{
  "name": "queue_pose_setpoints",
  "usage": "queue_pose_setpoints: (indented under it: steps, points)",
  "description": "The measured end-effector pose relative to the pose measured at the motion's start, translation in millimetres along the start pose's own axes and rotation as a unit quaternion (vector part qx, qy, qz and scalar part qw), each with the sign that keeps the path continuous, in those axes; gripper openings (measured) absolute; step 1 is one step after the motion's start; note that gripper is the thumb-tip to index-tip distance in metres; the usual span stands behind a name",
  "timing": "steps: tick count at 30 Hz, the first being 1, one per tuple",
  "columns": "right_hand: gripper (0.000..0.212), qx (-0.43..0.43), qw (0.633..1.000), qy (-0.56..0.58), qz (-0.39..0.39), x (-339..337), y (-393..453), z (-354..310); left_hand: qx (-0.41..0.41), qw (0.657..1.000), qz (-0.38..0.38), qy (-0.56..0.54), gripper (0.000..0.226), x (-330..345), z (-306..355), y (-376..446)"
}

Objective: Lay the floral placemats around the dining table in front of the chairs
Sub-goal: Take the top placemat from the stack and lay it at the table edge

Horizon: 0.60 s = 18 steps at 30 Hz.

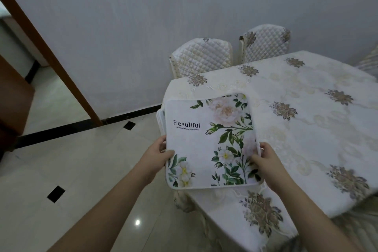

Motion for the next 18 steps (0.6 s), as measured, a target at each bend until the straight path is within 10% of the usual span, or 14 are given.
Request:
queue_pose_setpoints:
  steps: [18]
  points:
    - [0.010,-0.010,0.988,-0.023,0.152,-23.9,-200.3,-6.4,0.001,0.996,-0.072,-0.054,0.024,17.3,-37.9,-89.2]
Point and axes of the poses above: each hand's wrist, its own y-axis towards the middle knuckle, its own x-axis out of the palm, z = x × y, the point moved 8 cm from there along y, towards the middle knuckle, and after that the axes turned 8 degrees about -x, right-handed, at the moved point
